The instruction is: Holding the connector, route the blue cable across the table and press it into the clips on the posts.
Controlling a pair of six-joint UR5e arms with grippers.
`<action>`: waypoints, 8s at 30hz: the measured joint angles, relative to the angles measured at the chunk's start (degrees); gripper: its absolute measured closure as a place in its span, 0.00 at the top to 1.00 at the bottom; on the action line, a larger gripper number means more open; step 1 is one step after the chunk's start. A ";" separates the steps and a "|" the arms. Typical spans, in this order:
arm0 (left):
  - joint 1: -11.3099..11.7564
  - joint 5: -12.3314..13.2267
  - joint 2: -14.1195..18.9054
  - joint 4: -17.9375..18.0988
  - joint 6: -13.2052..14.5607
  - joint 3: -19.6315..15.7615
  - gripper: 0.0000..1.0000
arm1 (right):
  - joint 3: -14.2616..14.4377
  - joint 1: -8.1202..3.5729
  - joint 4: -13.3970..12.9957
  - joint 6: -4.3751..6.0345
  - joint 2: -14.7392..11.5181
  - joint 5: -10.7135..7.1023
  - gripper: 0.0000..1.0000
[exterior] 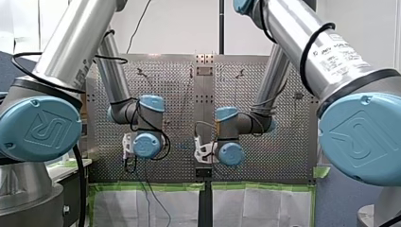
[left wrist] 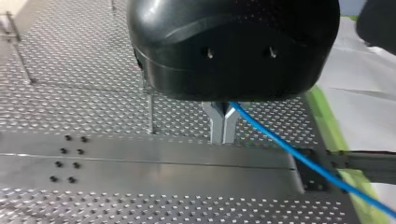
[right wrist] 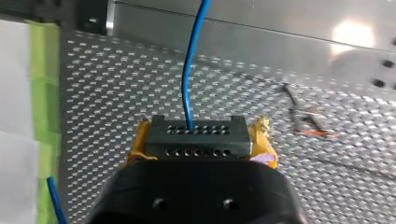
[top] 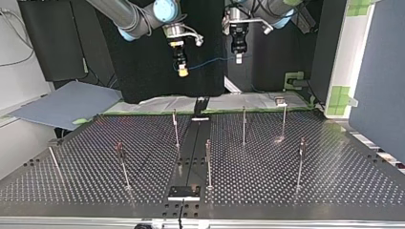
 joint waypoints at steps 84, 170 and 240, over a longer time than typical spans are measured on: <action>20.47 -1.92 28.75 -27.93 -4.06 16.87 0.00 | -32.89 5.65 38.30 9.07 -16.04 -11.56 0.00; 36.19 19.72 18.56 -25.51 -7.83 26.68 0.00 | -63.61 5.24 46.82 11.43 2.25 -13.41 0.00; 35.62 21.59 20.47 -43.84 -16.35 25.36 1.00 | -65.51 3.96 49.41 11.43 5.58 -12.18 0.00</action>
